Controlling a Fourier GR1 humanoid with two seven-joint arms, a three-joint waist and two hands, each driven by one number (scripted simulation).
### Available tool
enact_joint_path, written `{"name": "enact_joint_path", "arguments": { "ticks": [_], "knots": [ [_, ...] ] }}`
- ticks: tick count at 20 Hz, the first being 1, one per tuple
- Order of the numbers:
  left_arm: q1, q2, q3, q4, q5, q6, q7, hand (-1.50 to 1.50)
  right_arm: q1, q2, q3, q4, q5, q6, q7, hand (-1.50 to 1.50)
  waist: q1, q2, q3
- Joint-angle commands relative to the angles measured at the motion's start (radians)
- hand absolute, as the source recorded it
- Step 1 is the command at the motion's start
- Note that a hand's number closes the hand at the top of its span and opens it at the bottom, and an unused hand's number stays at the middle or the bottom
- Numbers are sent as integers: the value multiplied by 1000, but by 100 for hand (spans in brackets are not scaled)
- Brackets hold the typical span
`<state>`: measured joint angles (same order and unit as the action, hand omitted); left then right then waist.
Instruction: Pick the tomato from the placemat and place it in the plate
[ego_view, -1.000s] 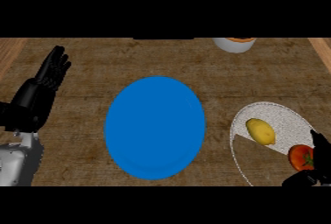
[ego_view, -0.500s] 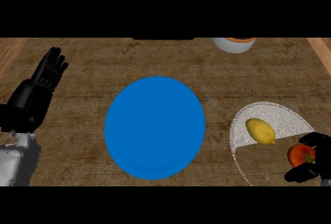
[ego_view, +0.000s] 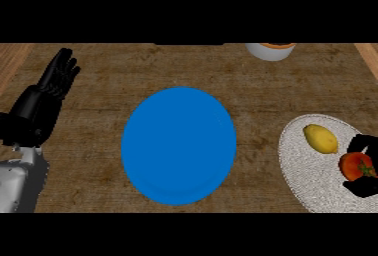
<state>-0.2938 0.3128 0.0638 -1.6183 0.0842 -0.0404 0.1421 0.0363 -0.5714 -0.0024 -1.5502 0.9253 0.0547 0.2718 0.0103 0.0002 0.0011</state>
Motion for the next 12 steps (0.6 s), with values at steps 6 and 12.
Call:
{"name": "enact_joint_path", "arguments": {
  "ticks": [6, 12],
  "knots": [
    [27, 9, 27, -18, 11, -18, 4, 0, -64, -80, -48, -52, -207, 87, -353, 150, -13, -3, -1],
    [17, -16, 15, 41, -28, 6, -38, 0, -66, -5, -80, -282, -404, 132, -413, 150, -30, -4, -2]
  ]
}}
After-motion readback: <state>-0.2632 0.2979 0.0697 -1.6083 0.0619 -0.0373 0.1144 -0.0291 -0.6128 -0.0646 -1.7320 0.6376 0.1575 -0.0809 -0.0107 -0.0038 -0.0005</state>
